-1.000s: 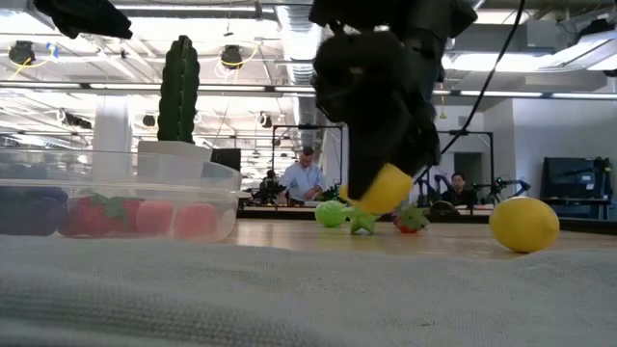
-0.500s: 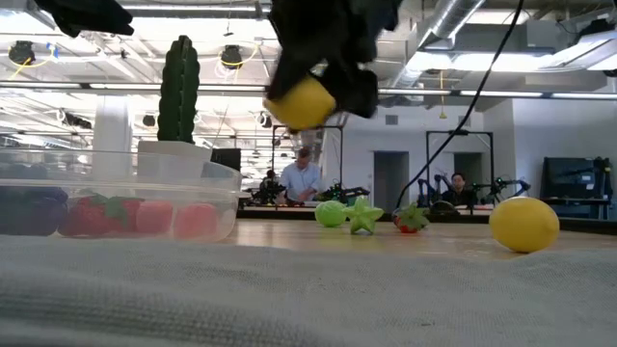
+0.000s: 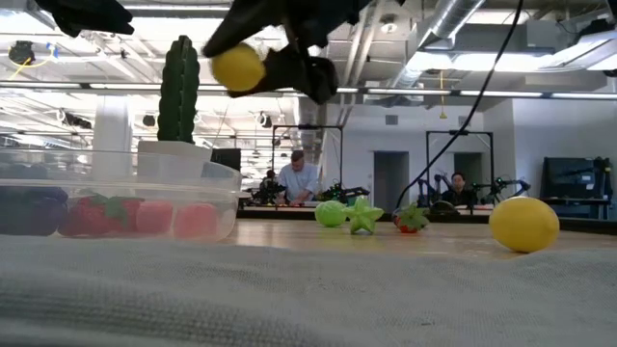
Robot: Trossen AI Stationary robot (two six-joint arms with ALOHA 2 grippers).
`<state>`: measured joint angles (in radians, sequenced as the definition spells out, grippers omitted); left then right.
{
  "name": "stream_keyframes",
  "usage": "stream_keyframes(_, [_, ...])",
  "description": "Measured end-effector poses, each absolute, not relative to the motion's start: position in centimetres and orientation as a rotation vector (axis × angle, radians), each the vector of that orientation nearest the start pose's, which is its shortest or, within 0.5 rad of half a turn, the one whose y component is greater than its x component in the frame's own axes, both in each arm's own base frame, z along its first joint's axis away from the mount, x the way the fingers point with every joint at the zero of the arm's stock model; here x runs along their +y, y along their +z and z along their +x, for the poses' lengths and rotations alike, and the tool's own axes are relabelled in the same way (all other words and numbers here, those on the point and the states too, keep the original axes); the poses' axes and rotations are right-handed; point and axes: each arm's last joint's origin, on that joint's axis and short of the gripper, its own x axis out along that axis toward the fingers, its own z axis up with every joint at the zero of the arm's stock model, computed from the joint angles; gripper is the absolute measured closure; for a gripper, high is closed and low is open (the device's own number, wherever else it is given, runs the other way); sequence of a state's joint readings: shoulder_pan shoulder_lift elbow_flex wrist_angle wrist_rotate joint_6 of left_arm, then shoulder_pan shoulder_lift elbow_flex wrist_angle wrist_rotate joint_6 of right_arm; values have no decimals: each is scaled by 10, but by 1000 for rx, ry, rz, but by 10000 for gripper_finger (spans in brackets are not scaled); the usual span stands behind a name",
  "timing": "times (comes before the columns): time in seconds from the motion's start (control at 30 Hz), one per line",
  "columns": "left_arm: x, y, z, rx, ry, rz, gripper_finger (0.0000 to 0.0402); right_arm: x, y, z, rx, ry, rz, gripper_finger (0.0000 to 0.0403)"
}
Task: Pick and placing Produce into tupperware
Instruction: Put the left lemon into the transparent bin
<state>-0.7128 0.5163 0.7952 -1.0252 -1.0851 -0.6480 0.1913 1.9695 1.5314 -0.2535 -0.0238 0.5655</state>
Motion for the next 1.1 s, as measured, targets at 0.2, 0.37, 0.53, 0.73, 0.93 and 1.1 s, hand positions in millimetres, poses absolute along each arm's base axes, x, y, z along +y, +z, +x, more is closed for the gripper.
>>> stream_keyframes(0.2, [-26,304,69,327,476,-43,228,87,215,451,684,19,500,168])
stream_keyframes(0.37, [-26,304,69,331,472,-35,228,90,196,462,658,48,541,168])
stream_keyframes(0.53, [-26,304,69,331,472,-35,228,92,179,468,664,61,577,168])
stream_keyframes(0.73, [-26,304,69,331,472,-35,228,92,176,469,670,61,575,168])
stream_keyframes(0.93, [-26,304,69,328,476,-33,228,90,175,469,670,58,558,168])
stream_keyframes(1.1, [-26,304,69,328,477,-33,228,88,175,470,670,55,558,168])
